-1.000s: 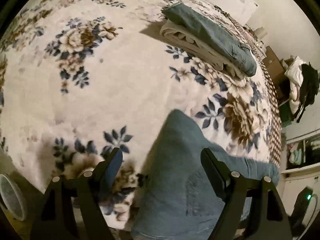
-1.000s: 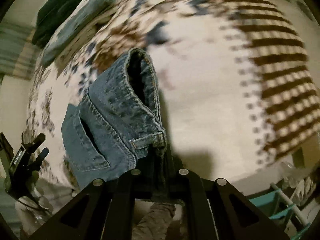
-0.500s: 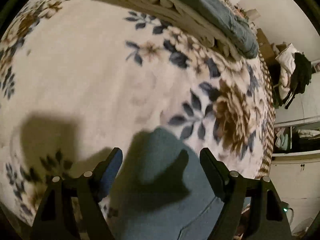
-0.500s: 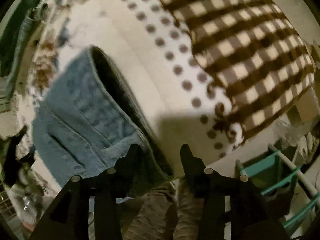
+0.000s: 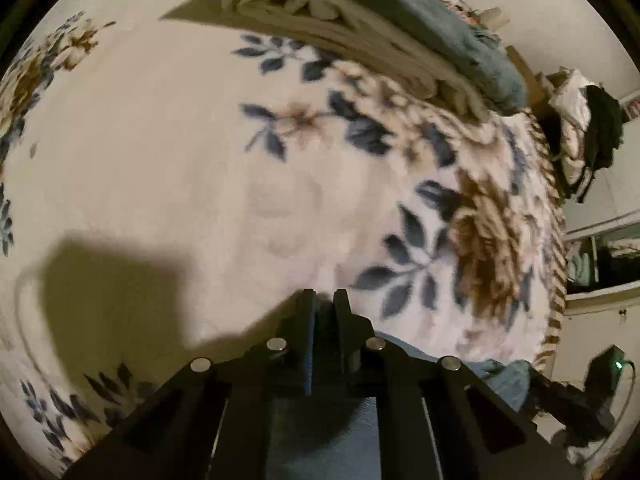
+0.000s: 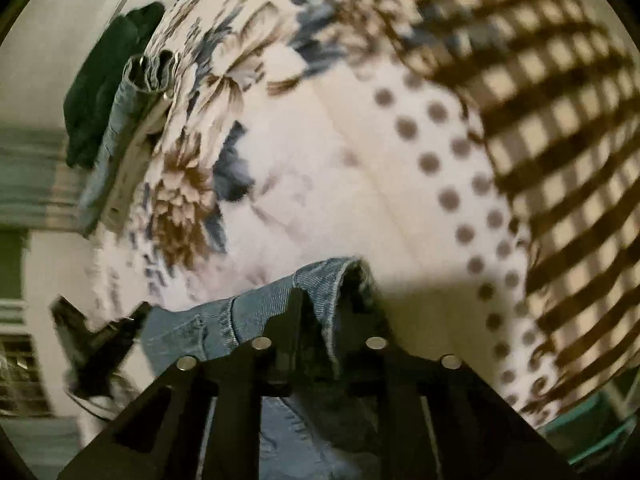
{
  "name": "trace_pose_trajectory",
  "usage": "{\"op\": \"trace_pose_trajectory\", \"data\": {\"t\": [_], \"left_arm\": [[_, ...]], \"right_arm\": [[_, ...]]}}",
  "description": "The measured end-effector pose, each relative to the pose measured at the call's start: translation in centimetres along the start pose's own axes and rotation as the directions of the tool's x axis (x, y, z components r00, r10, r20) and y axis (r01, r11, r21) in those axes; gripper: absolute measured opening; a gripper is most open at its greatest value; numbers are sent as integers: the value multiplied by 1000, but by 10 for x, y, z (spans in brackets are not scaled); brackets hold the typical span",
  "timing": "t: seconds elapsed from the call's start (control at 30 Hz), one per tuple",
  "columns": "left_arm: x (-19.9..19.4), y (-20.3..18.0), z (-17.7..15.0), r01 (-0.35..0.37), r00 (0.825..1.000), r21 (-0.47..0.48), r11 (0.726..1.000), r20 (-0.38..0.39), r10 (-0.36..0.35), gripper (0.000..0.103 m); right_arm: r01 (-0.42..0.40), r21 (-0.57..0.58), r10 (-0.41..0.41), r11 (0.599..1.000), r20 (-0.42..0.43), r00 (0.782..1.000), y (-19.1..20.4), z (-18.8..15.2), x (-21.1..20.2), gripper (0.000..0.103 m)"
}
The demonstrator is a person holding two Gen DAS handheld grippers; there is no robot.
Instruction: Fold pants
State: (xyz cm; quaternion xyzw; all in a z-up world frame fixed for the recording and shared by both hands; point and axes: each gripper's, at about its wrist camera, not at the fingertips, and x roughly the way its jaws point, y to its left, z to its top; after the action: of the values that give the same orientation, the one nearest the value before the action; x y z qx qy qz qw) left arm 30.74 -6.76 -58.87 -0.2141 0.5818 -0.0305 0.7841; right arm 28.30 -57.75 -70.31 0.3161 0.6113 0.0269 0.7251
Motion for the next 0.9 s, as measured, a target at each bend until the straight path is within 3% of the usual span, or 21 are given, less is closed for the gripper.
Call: {"op": "trace_pose_trajectory", "data": {"t": [0.1, 0.27, 0.3, 0.33, 0.37, 0.4, 0.43, 0.5, 0.7, 0.77, 0.8, 0.9], "left_arm": [[11, 7, 4, -11, 1000, -33, 999, -20, 10, 5], [-8, 8, 6, 24, 999, -90, 996, -26, -27, 8], [-16, 10, 5, 47, 999, -114, 992, -22, -50, 8], [-21, 10, 4, 55, 998, -125, 991, -18, -58, 9], [-32, 11, 0, 60, 998, -139, 989, -8, -61, 12], [-41, 11, -5, 65, 998, -144, 987, 7, -64, 28], [-48, 10, -11, 64, 998, -146, 987, 20, -62, 63], [-61, 9, -27, 60, 998, -141, 988, 26, -57, 103], [-56, 3, -79, 40, 996, -137, 990, -77, -51, 103], [-48, 1, -93, 21, 993, -127, 992, -112, -35, 103], [-44, 0, -99, 12, 992, -120, 993, -125, -27, 103], [-36, 2, -109, -13, 990, -106, 994, -144, -3, 103]], "right_arm": [[54, 20, -54, 998, -3, 999, -2, 3, 10, 7], [-30, 38, 32, 999, -62, 998, -14, 5, 5, 12], [-41, 59, 46, 997, -87, 995, -20, 3, 1, 26], [-44, 73, 52, 996, -106, 993, -25, 0, -4, 50], [-50, 86, 60, 995, -113, 992, -30, -4, -10, 61], [-71, 105, 82, 992, -103, 991, -38, -13, -21, 67], [-89, 116, 101, 989, -102, 990, -42, -21, -27, 67], [-78, 157, 101, 985, -144, 984, -56, -43, -33, 67], [-91, 307, 175, 947, -258, 950, -81, -105, -2, 66], [-72, 302, 141, 951, -213, 967, -78, -115, -2, 52], [-57, 298, 122, 953, -201, 972, -76, -117, -3, 39], [5, 221, 35, 975, -177, 984, -59, -116, -14, 21]]}}
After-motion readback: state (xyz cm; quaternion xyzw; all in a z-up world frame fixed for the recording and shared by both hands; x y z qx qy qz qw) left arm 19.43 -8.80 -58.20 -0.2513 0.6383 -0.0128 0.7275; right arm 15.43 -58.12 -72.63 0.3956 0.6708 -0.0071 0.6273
